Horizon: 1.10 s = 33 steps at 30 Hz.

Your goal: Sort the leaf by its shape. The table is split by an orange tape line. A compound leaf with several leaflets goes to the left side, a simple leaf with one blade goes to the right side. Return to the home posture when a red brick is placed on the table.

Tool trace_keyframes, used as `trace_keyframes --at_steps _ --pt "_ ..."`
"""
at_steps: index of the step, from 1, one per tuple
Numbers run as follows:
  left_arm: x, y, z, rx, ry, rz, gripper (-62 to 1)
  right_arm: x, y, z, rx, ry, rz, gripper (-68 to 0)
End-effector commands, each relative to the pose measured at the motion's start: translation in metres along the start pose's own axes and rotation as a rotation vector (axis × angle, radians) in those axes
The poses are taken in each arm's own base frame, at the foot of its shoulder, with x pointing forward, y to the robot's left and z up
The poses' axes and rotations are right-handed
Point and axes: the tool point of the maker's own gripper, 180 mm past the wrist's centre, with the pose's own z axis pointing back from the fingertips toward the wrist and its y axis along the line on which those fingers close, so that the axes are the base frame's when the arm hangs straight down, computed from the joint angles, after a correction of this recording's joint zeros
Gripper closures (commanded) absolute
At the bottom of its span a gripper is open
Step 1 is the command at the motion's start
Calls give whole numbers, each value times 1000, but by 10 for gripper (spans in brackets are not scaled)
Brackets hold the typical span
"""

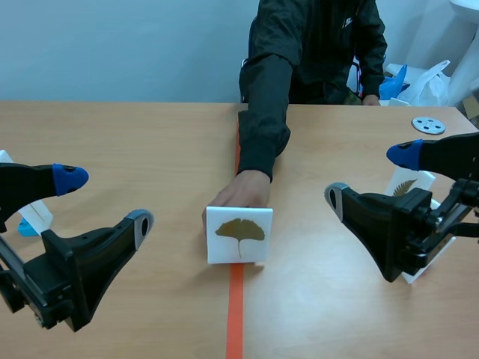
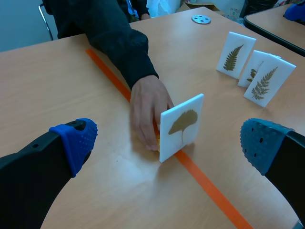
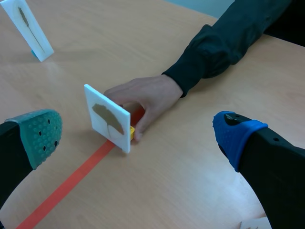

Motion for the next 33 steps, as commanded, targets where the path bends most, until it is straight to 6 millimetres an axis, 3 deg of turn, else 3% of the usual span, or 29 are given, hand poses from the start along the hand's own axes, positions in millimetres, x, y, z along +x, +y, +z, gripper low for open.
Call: trace_keyframes --at_steps 1,26,33 --pt "8 2 0 5 -33 6 -623 8 -2 0 2 -27 8 -679" --pt "6 2 1 6 -28 23 -623 7 -3 0 1 -22 10 -679" --pt "-21 4 1 1 39 20 -623 8 -3 0 1 -24 10 -679"
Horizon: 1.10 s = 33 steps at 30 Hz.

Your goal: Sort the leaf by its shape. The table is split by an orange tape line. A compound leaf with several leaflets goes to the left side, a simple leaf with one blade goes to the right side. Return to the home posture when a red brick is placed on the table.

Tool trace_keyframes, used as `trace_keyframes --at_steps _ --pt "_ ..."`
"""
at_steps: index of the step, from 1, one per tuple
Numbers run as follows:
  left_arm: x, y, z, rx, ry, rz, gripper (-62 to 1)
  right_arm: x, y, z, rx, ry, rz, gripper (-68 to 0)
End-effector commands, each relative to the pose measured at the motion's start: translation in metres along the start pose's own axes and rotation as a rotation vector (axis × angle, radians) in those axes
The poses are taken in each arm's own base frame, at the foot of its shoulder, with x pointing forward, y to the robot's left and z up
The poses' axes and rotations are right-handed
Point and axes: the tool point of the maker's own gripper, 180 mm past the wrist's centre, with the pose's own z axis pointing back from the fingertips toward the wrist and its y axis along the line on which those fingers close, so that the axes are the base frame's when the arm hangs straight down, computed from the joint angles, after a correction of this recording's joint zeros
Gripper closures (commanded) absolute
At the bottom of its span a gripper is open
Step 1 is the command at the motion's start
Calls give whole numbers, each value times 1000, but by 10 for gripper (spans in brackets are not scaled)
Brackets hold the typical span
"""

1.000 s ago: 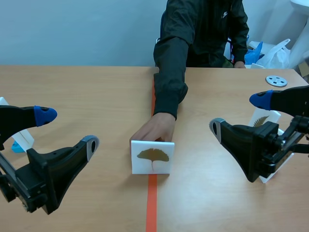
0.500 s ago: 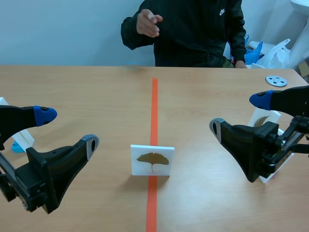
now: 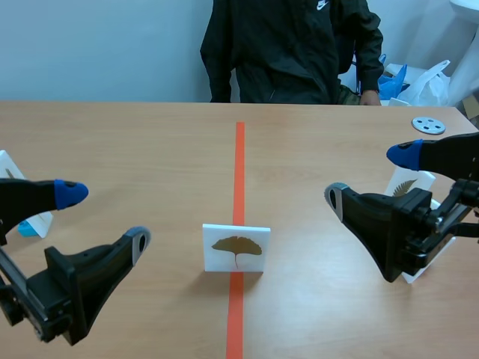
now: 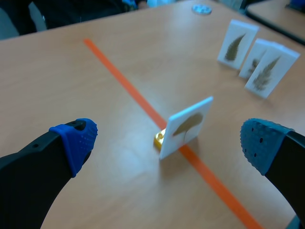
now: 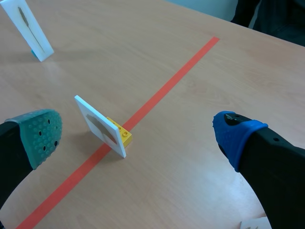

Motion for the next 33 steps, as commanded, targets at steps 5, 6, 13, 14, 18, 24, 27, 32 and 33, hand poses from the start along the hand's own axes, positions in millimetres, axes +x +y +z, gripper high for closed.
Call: trace_keyframes --at_steps 5,6,13,14,18,24,27,32,33 --pt "-19 -1 -8 -37 2 36 -623 8 -3 0 1 -24 10 -679" --pt "-23 0 -10 -39 4 43 -623 8 -3 0 1 -23 10 -679" --pt "-53 0 -27 -77 48 -20 -623 7 -3 0 1 -22 11 -679" --pt "-57 -1 -29 -86 54 -34 -623 7 -3 0 1 -22 11 -679" --pt "-69 -3 -35 -114 68 -84 -623 7 -3 0 1 -22 11 -679" --pt "-75 -9 -43 -152 32 -102 -623 7 -3 0 1 -20 13 -679" --pt "-82 -12 -48 -180 41 -136 -623 7 -3 0 1 -21 13 -679" --pt "-90 -12 -60 -191 43 -169 -623 5 -3 0 -1 -9 22 -679" --pt "-91 -9 -63 -181 42 -175 -623 5 -3 0 -1 -9 22 -679"
